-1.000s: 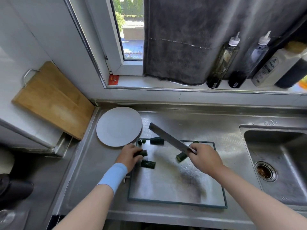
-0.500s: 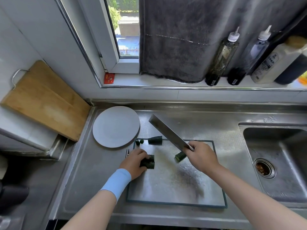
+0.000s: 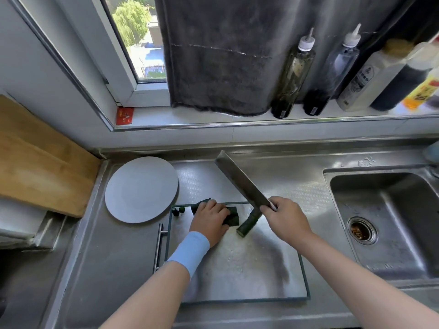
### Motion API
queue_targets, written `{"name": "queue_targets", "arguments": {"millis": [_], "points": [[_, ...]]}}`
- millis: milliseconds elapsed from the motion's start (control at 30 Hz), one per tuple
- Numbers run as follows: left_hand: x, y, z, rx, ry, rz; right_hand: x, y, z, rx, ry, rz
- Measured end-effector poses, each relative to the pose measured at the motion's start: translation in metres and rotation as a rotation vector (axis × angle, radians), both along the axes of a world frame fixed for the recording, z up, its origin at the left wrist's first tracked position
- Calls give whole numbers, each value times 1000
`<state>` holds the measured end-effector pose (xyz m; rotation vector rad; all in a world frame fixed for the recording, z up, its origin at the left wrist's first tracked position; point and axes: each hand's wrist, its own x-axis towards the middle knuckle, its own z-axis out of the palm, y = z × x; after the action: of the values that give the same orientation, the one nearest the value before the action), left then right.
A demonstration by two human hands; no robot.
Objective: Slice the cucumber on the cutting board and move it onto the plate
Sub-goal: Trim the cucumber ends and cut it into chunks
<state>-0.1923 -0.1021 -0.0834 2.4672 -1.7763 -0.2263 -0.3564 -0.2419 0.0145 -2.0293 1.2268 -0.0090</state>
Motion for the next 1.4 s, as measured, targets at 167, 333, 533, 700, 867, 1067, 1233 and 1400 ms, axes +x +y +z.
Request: {"name": "queue_targets", "arguments": {"millis": [167, 333, 533, 700, 867, 1067, 1233, 1400], "points": [[1, -16, 3, -7, -18, 6, -4, -7, -6, 14, -21, -4], [10, -2, 8, -158, 97, 170, -3, -4, -11, 27, -11, 21], [23, 24, 11, -107, 231, 323, 8, 7, -14, 35, 38, 96], [30, 34, 10, -62, 236, 258, 14, 21, -12, 43, 45, 145], [29, 37, 1, -79, 290, 304, 17, 31, -14, 38, 65, 172], [23, 67, -13, -138, 332, 331, 16, 39, -15, 50, 81, 198], [-3, 103, -24, -302, 274, 93, 14, 53, -12, 56, 96, 318], [-23, 118, -34, -450, 119, 54, 8, 65, -21, -3, 168, 426]]}}
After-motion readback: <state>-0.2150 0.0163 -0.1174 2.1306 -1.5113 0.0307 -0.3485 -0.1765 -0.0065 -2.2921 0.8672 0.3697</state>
